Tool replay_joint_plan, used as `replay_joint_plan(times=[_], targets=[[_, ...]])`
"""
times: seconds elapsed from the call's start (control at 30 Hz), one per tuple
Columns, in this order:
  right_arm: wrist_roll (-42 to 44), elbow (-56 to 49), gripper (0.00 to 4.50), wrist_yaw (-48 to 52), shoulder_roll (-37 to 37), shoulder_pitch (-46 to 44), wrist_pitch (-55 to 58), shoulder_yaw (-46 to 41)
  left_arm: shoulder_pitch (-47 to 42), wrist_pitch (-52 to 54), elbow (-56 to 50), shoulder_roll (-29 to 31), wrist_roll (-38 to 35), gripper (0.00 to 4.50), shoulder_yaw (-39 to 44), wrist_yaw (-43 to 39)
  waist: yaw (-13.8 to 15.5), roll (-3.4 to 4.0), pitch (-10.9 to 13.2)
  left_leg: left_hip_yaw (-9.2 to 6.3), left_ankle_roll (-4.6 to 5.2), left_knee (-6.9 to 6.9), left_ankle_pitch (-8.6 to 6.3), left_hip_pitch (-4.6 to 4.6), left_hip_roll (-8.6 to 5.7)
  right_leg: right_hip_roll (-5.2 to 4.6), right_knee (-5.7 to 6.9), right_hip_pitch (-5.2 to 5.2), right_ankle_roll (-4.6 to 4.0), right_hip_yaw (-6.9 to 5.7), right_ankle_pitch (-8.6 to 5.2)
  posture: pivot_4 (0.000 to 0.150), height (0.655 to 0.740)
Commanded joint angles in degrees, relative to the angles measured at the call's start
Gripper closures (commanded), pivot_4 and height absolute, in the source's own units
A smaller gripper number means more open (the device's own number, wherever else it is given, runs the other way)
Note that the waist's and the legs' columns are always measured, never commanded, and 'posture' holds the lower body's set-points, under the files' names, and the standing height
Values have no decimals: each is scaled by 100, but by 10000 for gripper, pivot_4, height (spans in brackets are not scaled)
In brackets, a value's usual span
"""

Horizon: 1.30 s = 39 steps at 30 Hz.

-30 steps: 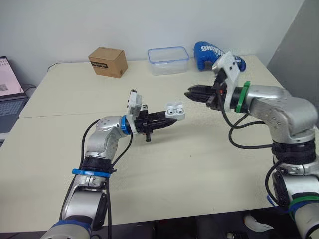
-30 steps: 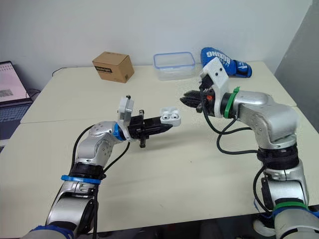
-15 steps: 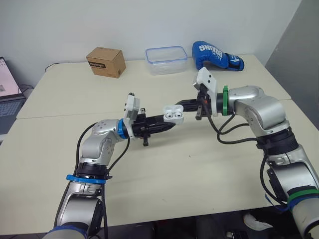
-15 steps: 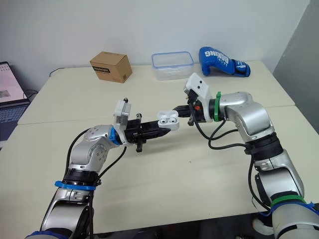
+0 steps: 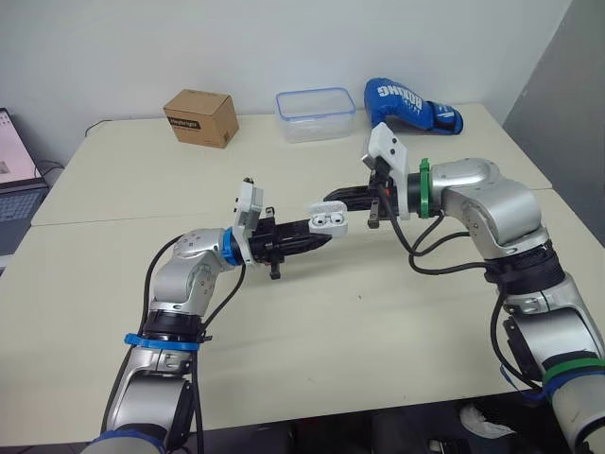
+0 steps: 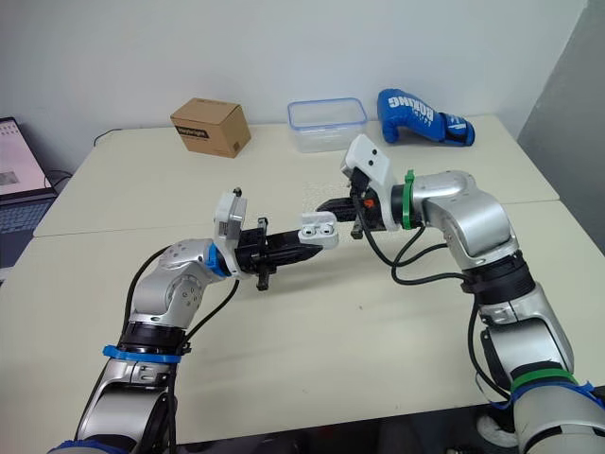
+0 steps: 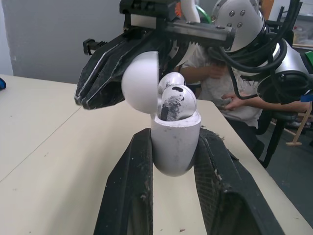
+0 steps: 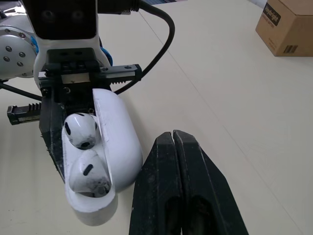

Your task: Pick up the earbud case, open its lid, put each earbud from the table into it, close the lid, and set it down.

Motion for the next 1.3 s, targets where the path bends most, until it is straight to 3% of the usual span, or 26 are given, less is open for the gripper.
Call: replay_joint_plan(times=[0.03, 0.43, 0.73, 1.13, 1.3], targets=[[124, -425, 44577, 58, -69, -73, 61, -184, -68, -106, 8, 60, -58, 37337, 114, -14, 0, 0, 0, 0, 0, 0, 0, 0, 0, 0, 0, 0, 0, 0, 0, 1500, 7307], [171, -709, 44577, 17, -143, 88, 92, -206, -125, -118, 86, 80, -68, 37337, 143, 17, 1, 0, 0, 0, 0, 0, 0, -1, 0, 0, 1, 0, 0, 0, 0, 1500, 7307], [559, -1112, 44577, 430, -780, 14, 197, -690, -107, 239, -131, 210, -223, 37337, 292, 233, 5, 0, 0, -2, 0, 0, 0, -4, -1, -1, -3, 0, 0, -3, 0, 1500, 7307], [90, -1400, 44577, 897, -1635, 637, -680, -443, -285, 3213, -649, 843, -452, 37337, -66, 1333, 3, 0, 1, 0, 1, 1, 0, -4, -2, 0, 2, 0, 1, -3, 0, 1500, 7307], [58, -1430, 44577, 1054, -1822, 722, -812, -473, -457, 4355, -384, 760, -469, 37337, -238, 1836, 10, -1, 2, -2, 1, 2, 0, -5, -2, 1, -1, 3, 1, -5, 0, 1500, 7307]])
